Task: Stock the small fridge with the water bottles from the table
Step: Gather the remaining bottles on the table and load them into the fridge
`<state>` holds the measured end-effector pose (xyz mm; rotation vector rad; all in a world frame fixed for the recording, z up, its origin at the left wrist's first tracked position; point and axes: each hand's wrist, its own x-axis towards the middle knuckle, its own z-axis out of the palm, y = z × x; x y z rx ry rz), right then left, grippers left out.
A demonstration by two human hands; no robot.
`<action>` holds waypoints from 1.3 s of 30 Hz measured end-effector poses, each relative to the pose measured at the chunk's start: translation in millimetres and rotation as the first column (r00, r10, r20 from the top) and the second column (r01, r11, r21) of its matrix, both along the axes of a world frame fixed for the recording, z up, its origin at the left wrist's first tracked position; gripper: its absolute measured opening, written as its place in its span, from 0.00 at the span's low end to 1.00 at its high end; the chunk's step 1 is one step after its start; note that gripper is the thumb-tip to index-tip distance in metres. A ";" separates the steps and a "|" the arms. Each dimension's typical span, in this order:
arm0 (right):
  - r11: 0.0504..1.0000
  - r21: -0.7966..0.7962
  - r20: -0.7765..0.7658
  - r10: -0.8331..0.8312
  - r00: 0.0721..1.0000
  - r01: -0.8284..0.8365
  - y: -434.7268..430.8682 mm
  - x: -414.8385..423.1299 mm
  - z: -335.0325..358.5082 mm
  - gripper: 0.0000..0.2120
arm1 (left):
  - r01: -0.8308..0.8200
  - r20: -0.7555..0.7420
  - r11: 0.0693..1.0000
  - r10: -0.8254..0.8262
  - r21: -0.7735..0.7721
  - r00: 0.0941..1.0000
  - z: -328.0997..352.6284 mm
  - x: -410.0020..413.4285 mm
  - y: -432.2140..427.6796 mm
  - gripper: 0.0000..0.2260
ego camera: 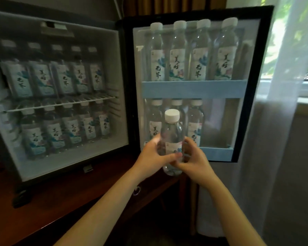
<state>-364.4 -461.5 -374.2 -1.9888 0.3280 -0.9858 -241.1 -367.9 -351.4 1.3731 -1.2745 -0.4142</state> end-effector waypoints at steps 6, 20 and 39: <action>0.987 -0.033 0.146 -0.154 0.977 0.160 -28.2 -47.5 32.7 0.23 | 0.044 0.107 0.998 -0.038 -0.054 0.994 29.6 -36.4 -39.3 0.21; 0.971 0.073 0.087 -0.232 0.969 0.226 -75.8 -60.6 19.7 0.28 | -0.046 0.132 0.997 0.052 -0.055 0.990 17.8 -34.1 -54.7 0.11; 0.946 0.104 -0.271 -0.272 0.924 0.309 -83.2 -44.8 44.3 0.47 | -0.122 0.054 0.992 0.123 -0.013 0.991 -17.0 -6.4 -37.2 0.11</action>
